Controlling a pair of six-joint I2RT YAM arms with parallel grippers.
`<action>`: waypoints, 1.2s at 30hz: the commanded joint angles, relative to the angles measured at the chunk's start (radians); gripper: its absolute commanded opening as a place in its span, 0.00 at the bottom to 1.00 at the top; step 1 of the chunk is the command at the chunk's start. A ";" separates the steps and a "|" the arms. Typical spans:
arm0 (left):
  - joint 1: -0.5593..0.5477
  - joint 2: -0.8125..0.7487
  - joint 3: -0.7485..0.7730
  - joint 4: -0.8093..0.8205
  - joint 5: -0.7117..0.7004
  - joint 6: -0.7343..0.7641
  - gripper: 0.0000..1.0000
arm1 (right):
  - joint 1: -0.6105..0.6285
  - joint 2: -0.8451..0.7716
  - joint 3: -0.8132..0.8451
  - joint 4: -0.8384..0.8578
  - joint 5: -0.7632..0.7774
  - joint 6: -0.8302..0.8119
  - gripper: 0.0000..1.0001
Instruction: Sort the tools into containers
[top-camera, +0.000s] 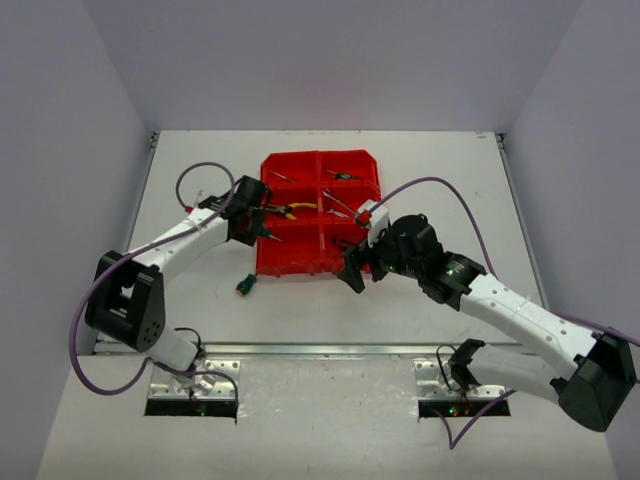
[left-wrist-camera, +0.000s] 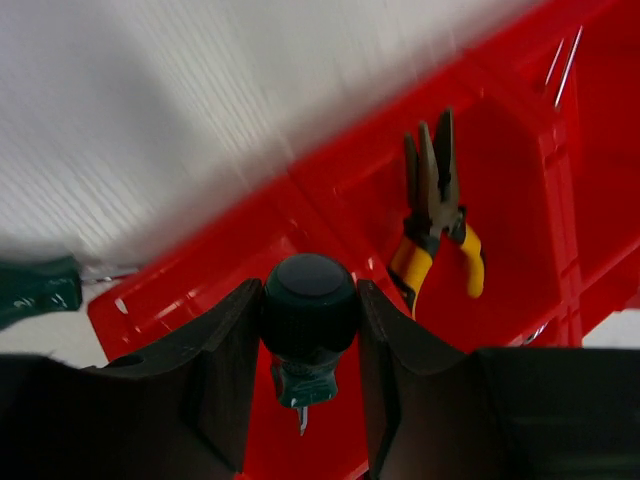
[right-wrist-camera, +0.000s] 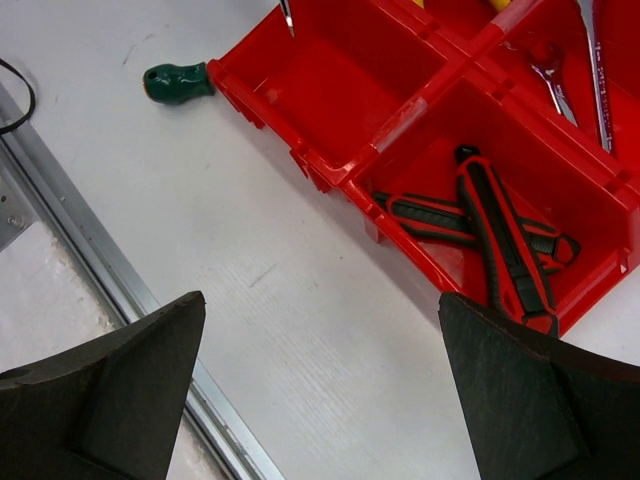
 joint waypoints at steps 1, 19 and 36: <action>-0.053 0.067 0.103 0.053 0.004 -0.014 0.00 | -0.001 -0.013 -0.004 0.054 0.039 -0.003 0.99; -0.171 -0.090 -0.027 0.294 -0.035 0.154 0.79 | -0.001 0.007 -0.006 0.053 0.059 -0.016 0.99; -0.169 -0.384 0.066 -0.289 -0.190 0.698 0.98 | -0.001 0.025 -0.004 0.053 0.013 -0.025 0.99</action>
